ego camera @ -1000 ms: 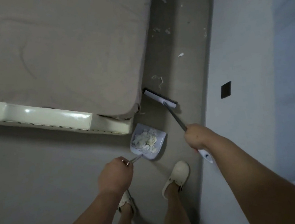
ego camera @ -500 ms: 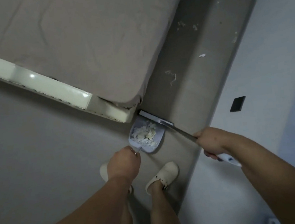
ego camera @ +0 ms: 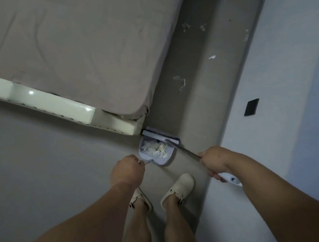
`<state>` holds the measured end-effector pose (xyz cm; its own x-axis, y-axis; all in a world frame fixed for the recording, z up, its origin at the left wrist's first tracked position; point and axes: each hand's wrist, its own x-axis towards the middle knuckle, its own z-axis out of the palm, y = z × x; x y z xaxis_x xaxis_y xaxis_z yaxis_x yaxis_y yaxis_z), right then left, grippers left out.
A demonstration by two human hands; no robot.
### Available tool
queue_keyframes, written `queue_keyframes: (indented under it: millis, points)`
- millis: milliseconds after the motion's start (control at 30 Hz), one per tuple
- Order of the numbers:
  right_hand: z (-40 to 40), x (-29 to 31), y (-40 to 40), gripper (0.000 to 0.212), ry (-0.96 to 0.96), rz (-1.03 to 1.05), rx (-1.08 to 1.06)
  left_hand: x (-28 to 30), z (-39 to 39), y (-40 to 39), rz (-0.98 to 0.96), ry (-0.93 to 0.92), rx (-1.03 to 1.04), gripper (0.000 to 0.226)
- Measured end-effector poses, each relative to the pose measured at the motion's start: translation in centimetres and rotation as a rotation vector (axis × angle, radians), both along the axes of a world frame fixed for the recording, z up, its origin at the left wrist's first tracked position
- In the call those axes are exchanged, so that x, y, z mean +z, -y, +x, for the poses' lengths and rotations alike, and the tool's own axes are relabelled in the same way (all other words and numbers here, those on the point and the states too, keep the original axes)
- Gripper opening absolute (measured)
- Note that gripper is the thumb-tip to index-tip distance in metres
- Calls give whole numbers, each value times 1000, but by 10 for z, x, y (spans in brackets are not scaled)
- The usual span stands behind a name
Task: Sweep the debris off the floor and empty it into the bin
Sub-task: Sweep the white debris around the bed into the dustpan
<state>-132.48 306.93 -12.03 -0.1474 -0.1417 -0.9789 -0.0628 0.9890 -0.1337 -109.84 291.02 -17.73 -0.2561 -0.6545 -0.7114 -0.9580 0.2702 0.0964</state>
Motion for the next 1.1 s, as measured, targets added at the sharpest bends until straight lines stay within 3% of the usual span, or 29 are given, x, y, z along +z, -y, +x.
queue_keyframes:
  millis: [267, 567, 900, 1100]
  points:
    - [-31, 48, -57, 51, -35, -129, -582, 40, -3, -10, -49, 0, 54, 22]
    - [-99, 51, -37, 47, -125, -205, -849, 58, -76, 7, -103, -71, -30, 35]
    - [-143, 40, 5, 44, -152, -189, -952, 41, -181, 67, -119, -111, -126, 34]
    - [-170, 31, 56, 42, -204, -150, -822, 28, -223, 115, -100, -93, -214, 35]
